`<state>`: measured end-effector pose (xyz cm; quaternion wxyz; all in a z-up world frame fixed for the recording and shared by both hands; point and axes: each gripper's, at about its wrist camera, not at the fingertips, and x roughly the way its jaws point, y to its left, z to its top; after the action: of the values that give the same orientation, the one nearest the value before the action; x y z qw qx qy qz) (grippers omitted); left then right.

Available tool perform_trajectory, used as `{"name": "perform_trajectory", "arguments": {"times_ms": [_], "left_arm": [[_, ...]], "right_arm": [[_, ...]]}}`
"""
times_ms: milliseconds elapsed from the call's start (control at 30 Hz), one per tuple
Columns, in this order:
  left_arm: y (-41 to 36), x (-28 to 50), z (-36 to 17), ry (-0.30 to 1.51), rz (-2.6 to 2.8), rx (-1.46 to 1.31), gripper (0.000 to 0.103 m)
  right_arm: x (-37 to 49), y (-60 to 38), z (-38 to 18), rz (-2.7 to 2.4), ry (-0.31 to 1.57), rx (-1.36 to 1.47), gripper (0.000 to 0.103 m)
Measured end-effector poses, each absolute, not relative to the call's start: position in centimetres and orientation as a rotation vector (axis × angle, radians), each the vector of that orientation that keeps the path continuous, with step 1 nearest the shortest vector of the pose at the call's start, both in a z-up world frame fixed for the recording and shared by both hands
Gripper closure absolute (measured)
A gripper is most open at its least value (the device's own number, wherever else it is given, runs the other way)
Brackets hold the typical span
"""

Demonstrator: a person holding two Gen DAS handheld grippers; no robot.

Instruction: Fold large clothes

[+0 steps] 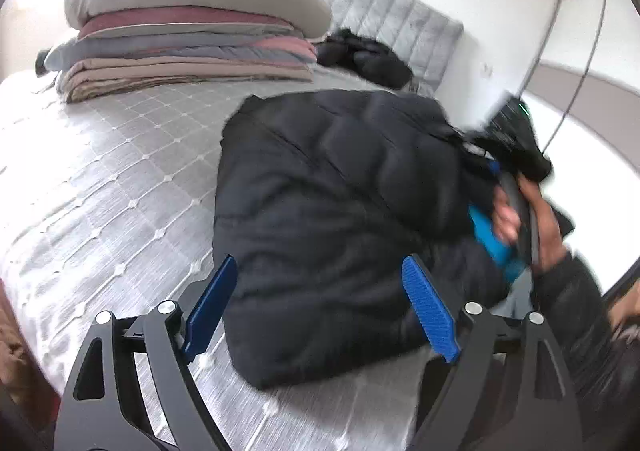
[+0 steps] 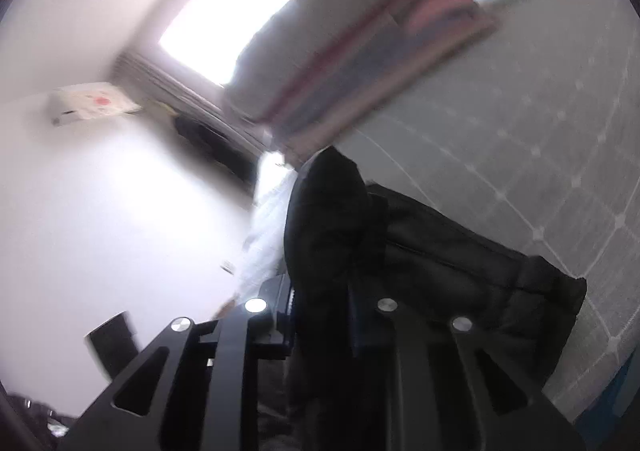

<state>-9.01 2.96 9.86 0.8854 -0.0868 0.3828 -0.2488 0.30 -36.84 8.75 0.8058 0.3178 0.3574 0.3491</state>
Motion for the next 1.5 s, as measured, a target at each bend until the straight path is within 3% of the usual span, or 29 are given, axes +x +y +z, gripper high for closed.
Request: {"name": "perform_trajectory", "arguments": {"times_ms": [167,400,467,500,533,633,667,700,767,867,933,1000,1067,1100,1133,1167,1300,1500], "left_arm": [[-1.2,-5.3,9.3,0.759,-0.614,-0.208,0.019],[-6.3,-1.8,3.8,0.897,-0.684,-0.184,0.018],[-6.3,-1.6,3.1,0.911,-0.673,-0.178,0.018],[-6.2,-1.7,3.0,0.914,-0.67,-0.18,0.018],[-6.1,-1.6,3.0,0.916,-0.666,-0.183,0.018],[-5.8,-1.3,2.9,0.923,-0.651,-0.191,0.018],[-5.8,-1.1,2.7,0.925,-0.648,-0.192,0.018],[-6.2,-0.7,2.7,0.928,-0.646,-0.194,0.018],[-6.3,-0.5,2.5,0.927,-0.637,-0.202,0.017],[-6.4,-0.8,2.8,0.926,-0.634,-0.228,0.017],[-5.5,-1.9,3.3,0.919,-0.642,-0.258,0.017],[-4.2,-2.0,4.3,0.907,-0.631,-0.284,0.017],[-1.8,-2.1,5.1,0.888,-0.605,-0.319,0.016],[-0.4,-1.6,5.3,0.884,-0.581,-0.339,0.016],[0.8,-1.3,5.4,0.885,-0.56,-0.36,0.015],[2.2,-0.7,5.2,0.889,-0.531,-0.394,0.015],[7.4,2.5,2.5,0.957,-0.463,-0.613,0.014],[8.8,7.0,-3.7,1.107,-0.484,-0.804,0.014]], "right_arm": [[-1.7,-39.5,8.3,0.672,0.732,0.683,0.083],[-1.4,-43.5,-2.4,0.546,0.838,0.906,0.081],[-1.6,-44.0,-2.9,0.545,0.837,0.933,0.076],[-1.8,-44.2,-2.4,0.523,0.827,0.923,0.066],[-2.0,-44.4,-1.9,0.495,0.814,0.904,0.063],[-4.3,-45.3,2.3,0.529,0.625,0.916,0.058],[-5.0,-45.0,3.7,0.561,0.59,0.893,0.054],[-5.6,-43.9,5.6,0.609,0.572,0.843,0.043],[-5.5,-41.4,6.8,0.703,0.618,0.781,0.037],[-3.9,-37.8,3.7,0.631,0.865,0.622,0.04],[-3.0,-37.8,0.2,0.574,0.938,0.617,0.06],[-3.3,-39.3,-0.8,0.546,0.946,0.713,0.061],[-4.5,-40.7,0.3,0.544,0.895,0.738,0.051],[-5.2,-41.7,1.0,0.558,0.854,0.771,0.031],[-5.9,-43.1,1.3,0.546,0.813,0.822,0.018],[-6.6,-44.3,1.6,0.504,0.791,0.851,0.014],[-7.4,-48.2,0.6,0.402,0.793,0.949,0.013],[-4.9,-48.6,-3.7,0.38,0.988,1.008,0.013]]}}
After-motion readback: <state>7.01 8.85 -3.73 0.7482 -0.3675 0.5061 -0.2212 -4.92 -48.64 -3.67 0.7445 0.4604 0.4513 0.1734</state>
